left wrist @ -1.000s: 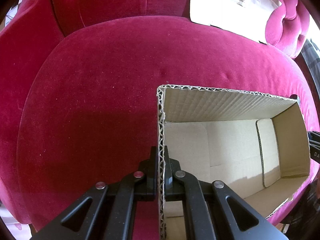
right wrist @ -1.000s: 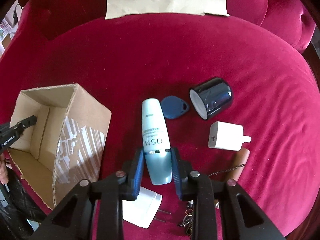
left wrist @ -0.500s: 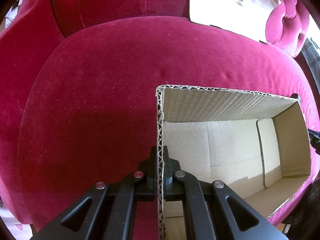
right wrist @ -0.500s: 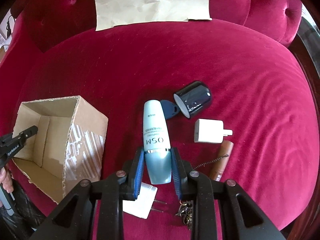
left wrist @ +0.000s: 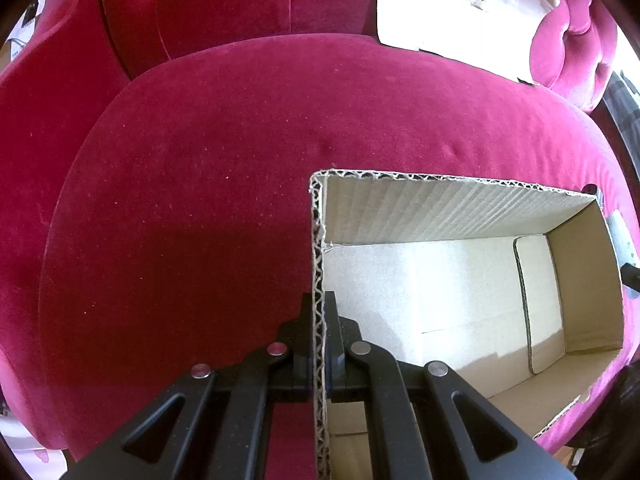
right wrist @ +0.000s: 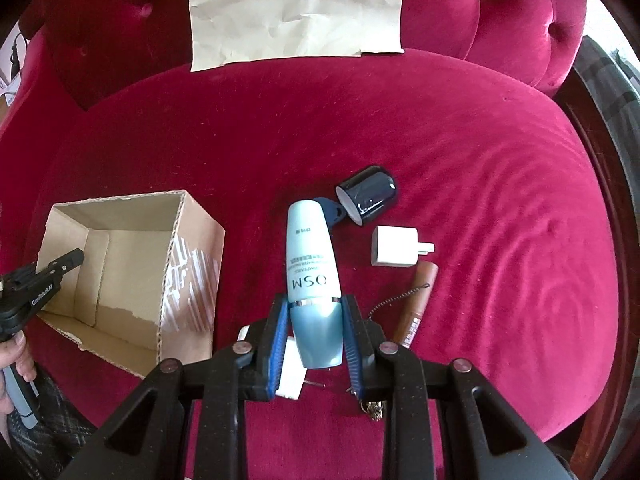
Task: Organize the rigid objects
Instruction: 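Drop the OSM bottle into the box with right tool while left tool holds box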
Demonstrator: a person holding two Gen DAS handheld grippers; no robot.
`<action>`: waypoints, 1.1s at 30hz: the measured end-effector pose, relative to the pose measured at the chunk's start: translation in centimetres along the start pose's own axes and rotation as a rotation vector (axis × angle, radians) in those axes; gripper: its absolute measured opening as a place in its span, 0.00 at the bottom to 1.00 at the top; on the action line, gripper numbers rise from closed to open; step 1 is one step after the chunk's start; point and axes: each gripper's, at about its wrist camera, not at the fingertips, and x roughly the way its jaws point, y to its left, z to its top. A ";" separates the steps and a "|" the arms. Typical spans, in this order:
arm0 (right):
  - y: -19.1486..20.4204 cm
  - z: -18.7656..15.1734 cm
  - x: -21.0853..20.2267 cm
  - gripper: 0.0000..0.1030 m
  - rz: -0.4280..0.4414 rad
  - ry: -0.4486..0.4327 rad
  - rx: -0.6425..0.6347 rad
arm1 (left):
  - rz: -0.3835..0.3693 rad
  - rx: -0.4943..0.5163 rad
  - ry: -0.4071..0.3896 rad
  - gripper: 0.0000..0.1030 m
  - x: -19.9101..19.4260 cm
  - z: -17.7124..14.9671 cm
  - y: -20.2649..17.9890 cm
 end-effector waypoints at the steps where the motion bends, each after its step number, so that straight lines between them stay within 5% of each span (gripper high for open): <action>1: 0.1 -0.3 -0.3 0.26 -0.001 -0.001 0.002 | 0.001 0.001 0.000 0.03 0.0 0.0 0.0; 17: 2.1 -0.7 -4.9 0.26 -0.011 -0.038 -0.027 | 0.005 0.004 -0.004 0.03 -0.2 0.0 -0.1; 33: 7.6 0.7 -5.3 0.27 0.046 -0.041 -0.099 | 0.000 -0.003 -0.002 0.03 -0.1 0.1 0.1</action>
